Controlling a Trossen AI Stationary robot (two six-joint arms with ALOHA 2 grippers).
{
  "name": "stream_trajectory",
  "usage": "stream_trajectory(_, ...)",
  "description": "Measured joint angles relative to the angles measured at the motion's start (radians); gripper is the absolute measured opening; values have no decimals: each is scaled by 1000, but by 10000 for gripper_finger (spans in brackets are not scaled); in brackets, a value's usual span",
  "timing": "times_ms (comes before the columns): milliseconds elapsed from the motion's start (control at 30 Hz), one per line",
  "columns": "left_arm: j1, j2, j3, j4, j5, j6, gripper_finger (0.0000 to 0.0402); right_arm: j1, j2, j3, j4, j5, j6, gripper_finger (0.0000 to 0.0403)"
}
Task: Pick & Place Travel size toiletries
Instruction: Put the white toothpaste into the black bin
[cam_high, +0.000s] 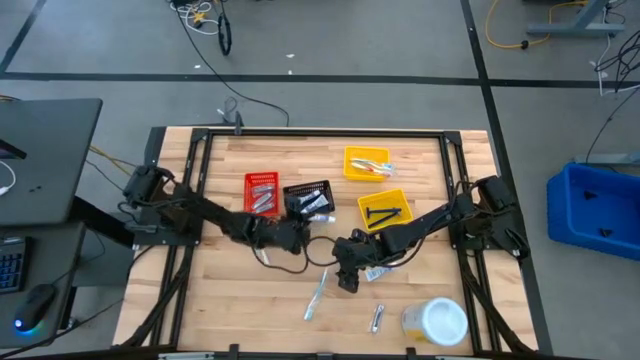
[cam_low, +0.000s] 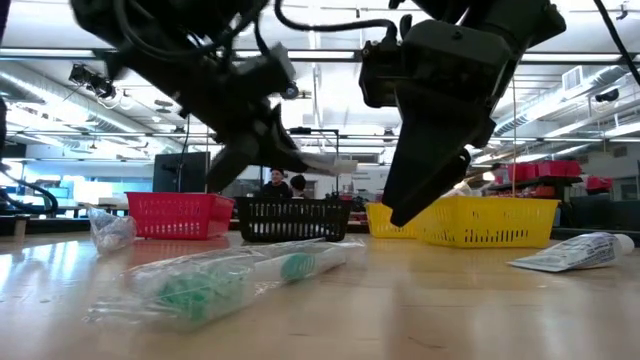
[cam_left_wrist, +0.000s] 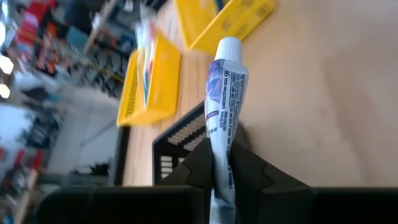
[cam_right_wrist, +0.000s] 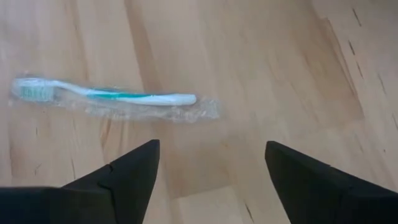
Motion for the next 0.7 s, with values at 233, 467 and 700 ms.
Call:
stream_trajectory(233,176,0,1,-90,220,-171,42,4,0,0,5,2,-2,284)
stream_trajectory(467,268,0,1,-189,358,-320,44,4,0,0,7,2,-3,270)
stream_trajectory(700,303,0,1,-199,398,-390,70,4,0,0,7,2,-12,261)
